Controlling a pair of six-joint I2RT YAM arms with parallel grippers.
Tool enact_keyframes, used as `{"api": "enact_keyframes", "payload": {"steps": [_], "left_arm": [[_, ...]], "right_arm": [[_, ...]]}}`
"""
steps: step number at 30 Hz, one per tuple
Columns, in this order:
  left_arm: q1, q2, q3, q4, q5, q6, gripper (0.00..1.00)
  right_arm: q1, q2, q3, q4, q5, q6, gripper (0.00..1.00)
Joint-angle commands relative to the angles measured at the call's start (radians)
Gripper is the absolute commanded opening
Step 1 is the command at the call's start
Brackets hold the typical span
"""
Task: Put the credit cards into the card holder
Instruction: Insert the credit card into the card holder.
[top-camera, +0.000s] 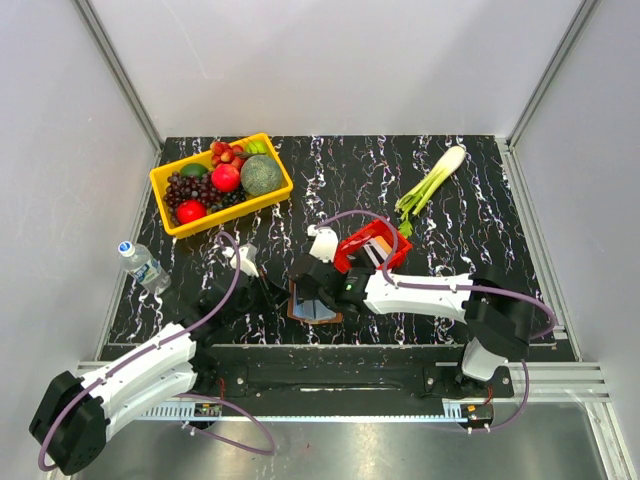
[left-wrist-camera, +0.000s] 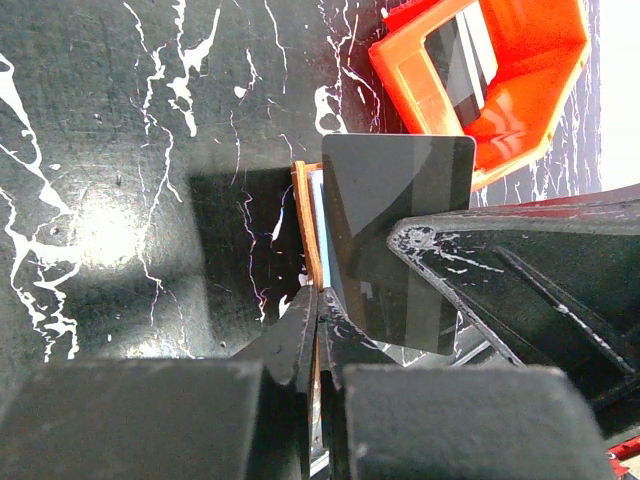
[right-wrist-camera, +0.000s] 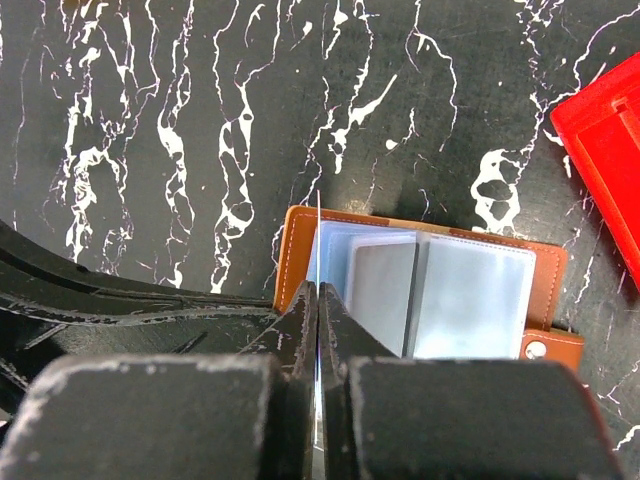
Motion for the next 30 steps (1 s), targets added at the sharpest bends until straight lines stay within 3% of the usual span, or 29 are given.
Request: {"api": "enact_keyframes", "payload": {"steps": [1, 10, 17, 21, 30], "left_arm": [[0.002, -0.016, 0.004, 0.035, -0.008, -0.013, 0.0], [0.002, 0.003, -0.002, -0.011, -0.044, -0.012, 0.0], [0.002, 0.038, -0.023, -0.045, -0.114, -0.022, 0.0], [0.002, 0.07, -0.045, -0.033, -0.122, -0.025, 0.0], [0.002, 0.09, -0.059, 0.018, -0.111, -0.032, 0.0]], "right_arm": [[0.017, 0.008, 0.047, -0.033, 0.049, -0.008, 0.0], [0.022, -0.083, 0.026, -0.076, 0.16, -0.062, 0.0], [0.017, -0.149, -0.014, -0.057, 0.118, -0.116, 0.0], [-0.021, -0.163, -0.052, -0.033, 0.025, -0.099, 0.0], [-0.19, -0.123, -0.2, 0.139, -0.369, -0.057, 0.0]]}}
